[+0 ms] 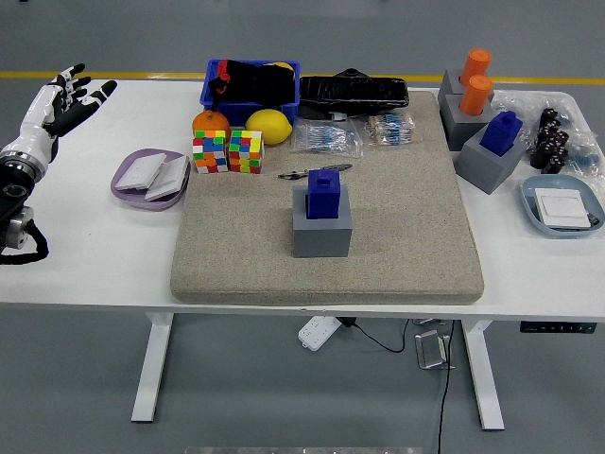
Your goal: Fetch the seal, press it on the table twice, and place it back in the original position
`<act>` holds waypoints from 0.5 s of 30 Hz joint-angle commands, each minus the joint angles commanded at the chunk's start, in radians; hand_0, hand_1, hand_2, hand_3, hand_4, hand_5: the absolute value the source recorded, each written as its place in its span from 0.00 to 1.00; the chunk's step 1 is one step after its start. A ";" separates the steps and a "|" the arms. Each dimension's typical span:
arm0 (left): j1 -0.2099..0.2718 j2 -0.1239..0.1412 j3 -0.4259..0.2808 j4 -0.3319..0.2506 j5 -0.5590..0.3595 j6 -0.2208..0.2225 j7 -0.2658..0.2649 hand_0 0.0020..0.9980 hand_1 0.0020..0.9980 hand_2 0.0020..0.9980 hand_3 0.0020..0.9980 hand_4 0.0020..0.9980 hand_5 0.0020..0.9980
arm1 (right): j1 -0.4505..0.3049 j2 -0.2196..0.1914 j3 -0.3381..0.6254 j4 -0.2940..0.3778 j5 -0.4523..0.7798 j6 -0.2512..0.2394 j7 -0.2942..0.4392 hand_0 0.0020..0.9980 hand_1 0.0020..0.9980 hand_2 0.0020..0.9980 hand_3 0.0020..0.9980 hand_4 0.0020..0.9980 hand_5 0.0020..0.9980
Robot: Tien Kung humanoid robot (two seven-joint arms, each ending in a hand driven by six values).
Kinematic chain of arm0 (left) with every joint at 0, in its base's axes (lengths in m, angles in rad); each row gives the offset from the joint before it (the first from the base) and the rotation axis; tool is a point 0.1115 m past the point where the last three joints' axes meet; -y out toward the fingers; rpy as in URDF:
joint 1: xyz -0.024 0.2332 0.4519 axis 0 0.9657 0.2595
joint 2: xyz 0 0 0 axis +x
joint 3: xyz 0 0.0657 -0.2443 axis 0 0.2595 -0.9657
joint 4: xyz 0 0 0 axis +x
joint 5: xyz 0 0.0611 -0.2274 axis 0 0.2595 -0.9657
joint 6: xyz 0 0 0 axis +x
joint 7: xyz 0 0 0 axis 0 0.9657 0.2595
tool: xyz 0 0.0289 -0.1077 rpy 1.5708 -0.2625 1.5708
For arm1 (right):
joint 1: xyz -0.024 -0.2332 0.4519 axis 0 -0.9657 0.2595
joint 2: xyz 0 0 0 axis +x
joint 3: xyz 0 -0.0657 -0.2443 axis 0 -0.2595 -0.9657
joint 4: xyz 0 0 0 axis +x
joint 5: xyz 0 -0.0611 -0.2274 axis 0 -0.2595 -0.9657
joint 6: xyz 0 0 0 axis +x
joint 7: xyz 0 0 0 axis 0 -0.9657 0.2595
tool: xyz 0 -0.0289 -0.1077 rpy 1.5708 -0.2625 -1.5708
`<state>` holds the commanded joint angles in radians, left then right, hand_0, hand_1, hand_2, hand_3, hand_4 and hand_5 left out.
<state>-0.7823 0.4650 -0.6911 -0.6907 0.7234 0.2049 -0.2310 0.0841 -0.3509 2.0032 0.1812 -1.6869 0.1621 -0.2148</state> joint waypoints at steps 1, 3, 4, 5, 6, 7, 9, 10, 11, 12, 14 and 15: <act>0.000 0.000 0.000 0.000 -0.001 0.000 0.000 0.96 0.95 0.95 0.97 0.90 0.64 | 0.000 0.000 0.000 0.000 0.000 0.000 0.000 0.87 0.74 0.71 0.73 0.83 0.51; -0.001 0.002 0.000 -0.004 -0.015 -0.002 0.000 0.96 0.95 0.95 0.97 0.90 0.64 | -0.001 0.000 0.000 0.000 0.001 0.000 0.000 0.87 0.74 0.71 0.72 0.83 0.51; -0.001 0.002 0.000 -0.005 -0.016 -0.001 0.000 0.96 0.95 0.95 0.97 0.90 0.64 | -0.001 0.001 0.001 0.000 0.000 0.000 0.000 0.87 0.74 0.71 0.72 0.83 0.51; -0.002 0.002 0.000 -0.006 -0.014 -0.001 0.000 0.96 0.95 0.95 0.97 0.90 0.64 | -0.001 0.001 0.003 0.000 -0.002 0.000 0.000 0.87 0.74 0.71 0.72 0.83 0.51; -0.003 0.002 0.000 -0.006 -0.013 -0.001 0.000 0.96 0.95 0.95 0.97 0.90 0.64 | -0.001 0.001 0.004 -0.001 -0.003 0.000 0.000 0.87 0.74 0.71 0.72 0.83 0.51; -0.003 0.002 0.000 -0.006 -0.013 -0.001 -0.001 0.96 0.95 0.95 0.97 0.90 0.64 | -0.001 0.001 0.004 0.000 -0.002 0.000 0.000 0.87 0.74 0.71 0.72 0.83 0.51; -0.004 0.002 -0.001 -0.006 -0.012 -0.001 -0.001 0.96 0.95 0.94 0.97 0.90 0.64 | -0.001 0.001 0.004 0.000 -0.002 0.000 0.000 0.87 0.74 0.71 0.72 0.83 0.51; -0.004 0.002 0.000 -0.006 -0.012 -0.001 -0.001 0.96 0.95 0.94 0.97 0.90 0.64 | -0.001 0.001 0.003 0.000 -0.001 0.000 0.000 0.87 0.74 0.71 0.72 0.83 0.51; -0.005 0.002 0.000 -0.005 -0.012 -0.001 -0.001 0.96 0.95 0.94 0.97 0.90 0.64 | -0.001 0.001 0.002 0.000 -0.001 0.000 0.000 0.87 0.74 0.71 0.72 0.83 0.51; -0.005 0.002 0.000 -0.005 -0.012 -0.001 -0.001 0.96 0.95 0.94 0.97 0.90 0.64 | -0.001 0.001 0.002 0.000 0.000 0.000 0.000 0.87 0.74 0.71 0.72 0.83 0.51; -0.006 0.003 -0.001 -0.006 -0.013 -0.001 -0.001 0.96 0.95 0.94 0.97 0.90 0.64 | -0.001 0.001 0.001 0.000 0.001 0.000 0.000 0.87 0.74 0.71 0.72 0.83 0.51; -0.006 0.004 -0.001 -0.006 -0.012 -0.001 -0.001 0.96 0.95 0.94 0.97 0.90 0.64 | -0.001 0.001 0.001 0.000 0.001 0.000 0.000 0.87 0.74 0.71 0.72 0.83 0.51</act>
<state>-0.7880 0.4688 -0.6918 -0.6967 0.7111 0.2043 -0.2320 0.0830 -0.3497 2.0041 0.1812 -1.6859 0.1619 -0.2145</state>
